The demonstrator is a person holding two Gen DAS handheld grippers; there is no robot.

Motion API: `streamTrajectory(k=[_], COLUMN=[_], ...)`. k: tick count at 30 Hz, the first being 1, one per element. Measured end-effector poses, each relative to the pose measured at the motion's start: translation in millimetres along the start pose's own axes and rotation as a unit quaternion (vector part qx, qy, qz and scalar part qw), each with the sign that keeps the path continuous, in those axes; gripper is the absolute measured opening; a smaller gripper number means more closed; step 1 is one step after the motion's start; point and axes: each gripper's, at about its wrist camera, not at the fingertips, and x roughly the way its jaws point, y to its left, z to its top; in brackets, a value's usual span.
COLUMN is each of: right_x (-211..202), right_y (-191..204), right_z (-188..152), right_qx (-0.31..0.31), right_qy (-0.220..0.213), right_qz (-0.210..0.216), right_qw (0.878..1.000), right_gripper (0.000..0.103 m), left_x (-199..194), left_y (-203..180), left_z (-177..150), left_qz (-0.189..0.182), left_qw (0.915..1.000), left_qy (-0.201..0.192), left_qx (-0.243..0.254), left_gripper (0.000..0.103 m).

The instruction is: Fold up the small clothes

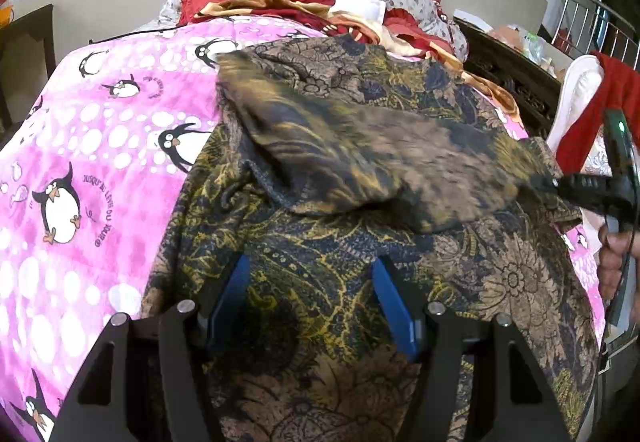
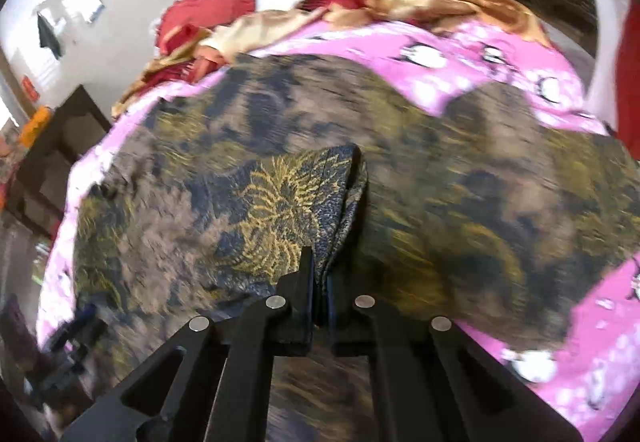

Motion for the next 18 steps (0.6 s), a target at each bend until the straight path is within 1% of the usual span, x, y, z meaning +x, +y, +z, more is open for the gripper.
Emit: streamTrajectory(k=[2,4,5,6,8,9,10,12,13,14,16,17,18], right_x=[-6,-11,-9,-6,3,1,-3,-15,-26,-37,-53,-60,-60], right_y=[-4,-17,-21,-25,-26,-26,-28,-34,-38,-42,-43,-39,-35], right_z=[-7,-16,-21,-25,-29,-29,-28,-28,-28,-29,-30,-30,-28], right_qx=[0.003,0.018,0.024,0.022,0.009,0.007,0.010,0.019,0.024,0.026,0.021,0.015,0.011], right_qy=[-0.010,-0.019,-0.018,-0.007,0.003,-0.003,-0.011,-0.022,-0.038,-0.054,-0.079,-0.092,-0.095], right_qz=[-0.021,-0.028,-0.032,-0.030,-0.030,-0.036,-0.040,-0.038,-0.032,-0.031,-0.041,-0.034,-0.024], right_qw=[1.000,0.999,0.999,0.999,1.000,0.999,0.999,0.999,0.998,0.998,0.996,0.995,0.995], right_gripper=[0.009,0.009,0.009,0.009,0.010,0.013,0.014,0.018,0.020,0.020,0.020,0.020,0.020], left_x=[0,-1,-1,-1,-5,-7,-15,-30,-35,-41,-42,-40,-35], left_y=[0,0,0,0,-1,0,2,7,8,9,10,10,9], left_z=[0,-1,-1,-1,1,3,6,15,20,28,46,58,69], left_qz=[0.001,0.002,0.003,0.005,0.007,0.010,0.020,0.044,0.048,0.050,0.043,0.040,0.040], left_qw=[1.0000,1.0000,1.0000,1.0000,1.0000,0.9999,0.9997,0.9982,0.9977,0.9968,0.9961,0.9955,0.9951], left_qy=[0.000,0.000,0.000,0.001,0.000,-0.002,-0.011,-0.036,-0.045,-0.059,-0.075,-0.084,-0.088], left_qx=[0.000,0.000,0.000,0.001,0.000,-0.002,-0.008,-0.017,-0.018,-0.019,-0.018,-0.018,-0.017], left_gripper=[0.067,0.067,0.068,0.068,0.068,0.068,0.068,0.076,0.082,0.084,0.084,0.083,0.082])
